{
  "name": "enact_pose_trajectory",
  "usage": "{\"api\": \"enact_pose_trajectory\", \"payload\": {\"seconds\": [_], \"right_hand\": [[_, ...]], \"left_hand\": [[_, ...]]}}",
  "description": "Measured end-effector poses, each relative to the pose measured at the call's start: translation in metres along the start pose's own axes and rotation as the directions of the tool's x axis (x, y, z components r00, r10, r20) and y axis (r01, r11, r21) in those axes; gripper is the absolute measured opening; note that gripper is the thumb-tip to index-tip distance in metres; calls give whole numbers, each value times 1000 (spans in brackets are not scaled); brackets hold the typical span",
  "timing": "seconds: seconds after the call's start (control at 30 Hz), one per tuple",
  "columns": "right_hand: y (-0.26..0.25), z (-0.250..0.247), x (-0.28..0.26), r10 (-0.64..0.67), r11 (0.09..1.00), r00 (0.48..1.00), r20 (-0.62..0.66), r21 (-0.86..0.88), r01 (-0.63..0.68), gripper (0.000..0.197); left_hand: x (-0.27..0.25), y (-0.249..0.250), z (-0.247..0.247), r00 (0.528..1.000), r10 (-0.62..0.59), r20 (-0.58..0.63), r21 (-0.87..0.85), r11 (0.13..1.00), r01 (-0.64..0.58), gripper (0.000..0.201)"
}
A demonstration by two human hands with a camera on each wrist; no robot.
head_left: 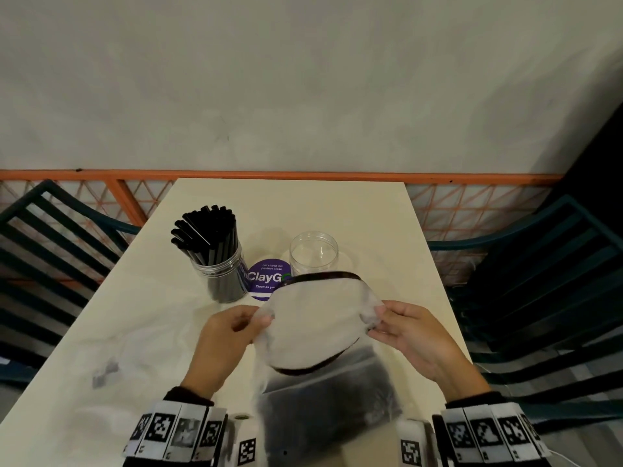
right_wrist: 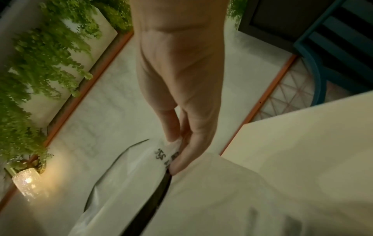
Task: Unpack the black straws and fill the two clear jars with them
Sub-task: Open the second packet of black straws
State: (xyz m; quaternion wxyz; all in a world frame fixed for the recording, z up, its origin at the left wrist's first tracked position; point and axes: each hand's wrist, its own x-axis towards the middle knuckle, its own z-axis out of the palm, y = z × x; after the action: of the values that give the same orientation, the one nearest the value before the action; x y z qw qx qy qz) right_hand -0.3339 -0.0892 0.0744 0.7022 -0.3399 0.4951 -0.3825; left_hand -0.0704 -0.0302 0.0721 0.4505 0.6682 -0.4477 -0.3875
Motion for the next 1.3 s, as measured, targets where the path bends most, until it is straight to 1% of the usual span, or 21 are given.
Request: {"api": "enact_pose_trajectory", "payload": {"seconds": [0.1,0.17,0.23,0.33,0.37,0.43,0.5,0.53,0.57,0.63,0.7,0.73,0.77,0.83,0.9,0.97,1.03,1.07,1.13,1.2,1.3], "right_hand": [[3,11,1,106,987,991,78,111,-115,16],[5,11,6,161,958,981,109,223,-181,21],[4,7,9,225,902,967,123,348,-255,21],[4,-3,13,249,840,956,154,458,-292,46],[3,-4,13,251,823,952,175,480,-305,43],[2,-7,14,260,798,951,165,518,-308,35],[4,-10,15,250,796,949,192,517,-315,48],[4,-10,15,253,820,950,183,480,-311,36],[1,-7,12,240,827,957,165,483,-290,14],[-1,-7,7,161,871,974,158,441,-216,20],[-2,-6,2,65,944,985,161,311,-113,9],[-1,-8,2,33,979,991,131,193,-58,23],[1,-9,4,24,999,995,93,44,-28,32],[0,-5,6,-59,975,996,-67,-218,43,33],[-2,-4,9,-173,934,962,-210,-345,93,28],[-4,-6,12,-242,919,925,-292,-374,122,23],[-7,-8,11,-281,917,902,-328,-367,153,18],[-8,-8,11,-298,917,894,-336,-362,170,16],[-9,-10,9,-320,914,883,-343,-356,194,12],[-10,-11,6,-313,920,896,-313,-333,205,13],[-11,-8,2,-253,944,943,-216,-268,192,16]], "left_hand": [[-3,6,8,970,-99,221,-282,946,161,22],[-2,7,8,929,-139,342,-441,849,289,26],[1,6,5,900,-148,409,-588,712,384,16],[4,1,1,876,-149,460,-695,554,459,54],[6,-2,0,872,-162,462,-717,511,475,58],[8,-4,-2,864,-177,471,-750,435,498,61],[9,-2,-3,858,-183,479,-754,415,509,54],[9,-1,-3,859,-185,477,-756,411,509,44],[8,1,-3,862,-194,469,-757,414,505,38],[6,6,-5,881,-177,438,-722,514,463,50],[5,7,-8,915,-165,368,-659,647,382,80],[4,8,-9,928,-186,324,-612,706,355,89],[5,5,-10,938,-208,278,-551,765,333,88],[2,10,-6,948,-240,211,-405,861,308,70],[-2,12,-4,962,-213,173,-246,936,252,61],[-7,11,-1,969,-175,176,-89,977,193,58],[-11,7,0,964,-183,191,32,983,181,49],[-12,4,1,962,-200,188,39,980,196,41],[-11,-1,-1,956,-238,175,-57,966,251,27],[-8,-5,-1,963,-242,117,-98,962,253,15],[-2,-5,-3,992,-100,-72,45,994,104,10]]}}
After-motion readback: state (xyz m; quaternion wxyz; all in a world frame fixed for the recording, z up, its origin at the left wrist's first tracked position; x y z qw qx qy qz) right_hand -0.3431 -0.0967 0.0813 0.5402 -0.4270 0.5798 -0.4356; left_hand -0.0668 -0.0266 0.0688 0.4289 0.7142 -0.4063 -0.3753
